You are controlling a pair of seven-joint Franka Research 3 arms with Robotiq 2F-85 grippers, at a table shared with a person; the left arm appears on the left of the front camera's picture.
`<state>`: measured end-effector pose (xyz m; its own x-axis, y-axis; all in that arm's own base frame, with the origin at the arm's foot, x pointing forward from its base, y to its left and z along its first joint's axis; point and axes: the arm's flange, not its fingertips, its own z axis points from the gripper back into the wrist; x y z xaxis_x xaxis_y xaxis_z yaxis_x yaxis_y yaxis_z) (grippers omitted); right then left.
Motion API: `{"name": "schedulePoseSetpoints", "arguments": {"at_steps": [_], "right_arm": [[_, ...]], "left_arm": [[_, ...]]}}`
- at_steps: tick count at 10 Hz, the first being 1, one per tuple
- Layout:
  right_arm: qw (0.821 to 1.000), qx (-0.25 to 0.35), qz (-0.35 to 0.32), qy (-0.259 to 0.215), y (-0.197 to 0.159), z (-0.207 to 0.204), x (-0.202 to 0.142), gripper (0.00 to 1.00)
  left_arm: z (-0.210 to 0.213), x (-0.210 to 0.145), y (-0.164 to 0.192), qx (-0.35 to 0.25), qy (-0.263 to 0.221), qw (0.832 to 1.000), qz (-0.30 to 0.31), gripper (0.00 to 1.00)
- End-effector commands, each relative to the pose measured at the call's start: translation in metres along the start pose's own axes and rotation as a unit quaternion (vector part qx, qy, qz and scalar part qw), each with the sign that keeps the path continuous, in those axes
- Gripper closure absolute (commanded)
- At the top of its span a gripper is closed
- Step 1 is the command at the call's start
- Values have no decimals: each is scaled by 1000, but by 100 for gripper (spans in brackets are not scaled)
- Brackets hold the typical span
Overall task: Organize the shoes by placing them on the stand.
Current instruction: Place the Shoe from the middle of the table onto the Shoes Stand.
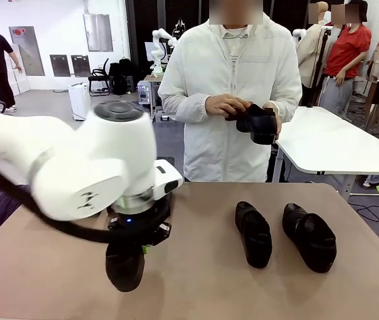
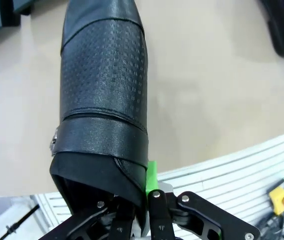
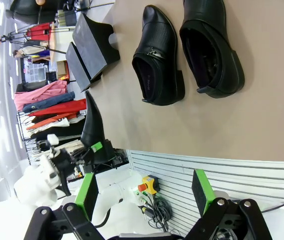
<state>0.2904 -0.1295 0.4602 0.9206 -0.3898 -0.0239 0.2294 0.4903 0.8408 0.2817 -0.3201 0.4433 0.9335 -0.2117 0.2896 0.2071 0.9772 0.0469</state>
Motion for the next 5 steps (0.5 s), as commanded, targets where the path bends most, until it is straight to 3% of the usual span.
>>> {"name": "schedulePoseSetpoints", "arguments": {"at_steps": [1,2,5], "right_arm": [[1000,-6,9,4,0,4,0,0],[1000,-6,9,4,0,4,0,0],[1000,-6,9,4,0,4,0,0]], "left_arm": [[21,-47,27,-51,-54,997,-23,100],[0,0,0,0,0,1000,0,100],[0,0,0,0,0,1000,0,100]]}}
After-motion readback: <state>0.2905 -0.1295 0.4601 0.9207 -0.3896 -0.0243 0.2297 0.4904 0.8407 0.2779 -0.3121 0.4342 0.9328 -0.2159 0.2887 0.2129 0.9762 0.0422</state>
